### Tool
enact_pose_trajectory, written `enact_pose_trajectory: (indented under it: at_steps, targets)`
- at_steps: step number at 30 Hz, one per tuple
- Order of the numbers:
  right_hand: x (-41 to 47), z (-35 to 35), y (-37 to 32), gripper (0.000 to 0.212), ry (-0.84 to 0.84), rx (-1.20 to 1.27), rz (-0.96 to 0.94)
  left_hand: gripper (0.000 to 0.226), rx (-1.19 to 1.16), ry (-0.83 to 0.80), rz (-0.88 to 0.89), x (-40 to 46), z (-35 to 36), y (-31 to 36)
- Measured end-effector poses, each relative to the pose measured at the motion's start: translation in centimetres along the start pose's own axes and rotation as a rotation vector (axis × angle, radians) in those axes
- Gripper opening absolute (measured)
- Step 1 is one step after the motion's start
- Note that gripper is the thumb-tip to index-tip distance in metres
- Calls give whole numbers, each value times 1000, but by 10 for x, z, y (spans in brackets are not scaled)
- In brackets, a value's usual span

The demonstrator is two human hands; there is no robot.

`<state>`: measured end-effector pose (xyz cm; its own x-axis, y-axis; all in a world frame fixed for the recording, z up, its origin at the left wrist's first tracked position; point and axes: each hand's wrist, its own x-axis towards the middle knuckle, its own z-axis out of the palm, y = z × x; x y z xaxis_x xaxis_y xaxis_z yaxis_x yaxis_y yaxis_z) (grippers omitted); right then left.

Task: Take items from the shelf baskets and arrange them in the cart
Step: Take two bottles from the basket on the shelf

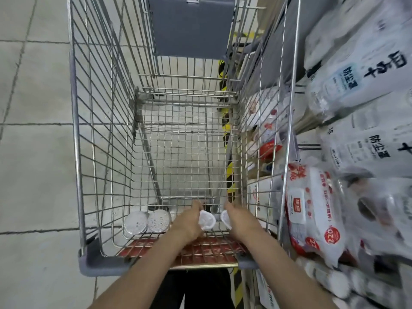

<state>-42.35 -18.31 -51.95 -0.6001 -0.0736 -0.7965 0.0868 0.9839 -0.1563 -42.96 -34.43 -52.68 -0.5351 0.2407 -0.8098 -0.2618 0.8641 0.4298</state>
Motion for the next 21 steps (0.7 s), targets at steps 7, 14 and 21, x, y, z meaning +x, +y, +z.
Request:
enact_pose_trajectory:
  at_steps: [7,14,21]
  targets:
    - [5,3,5,69,-26,214,46,51,-29,-116,57,15,12,2]
    - [8,2,10,49,76,95,29,44,-30,-84,43,24,20,3]
    - [8,7,11,35,8,-122,36,42,-91,-72,44,27,24,1]
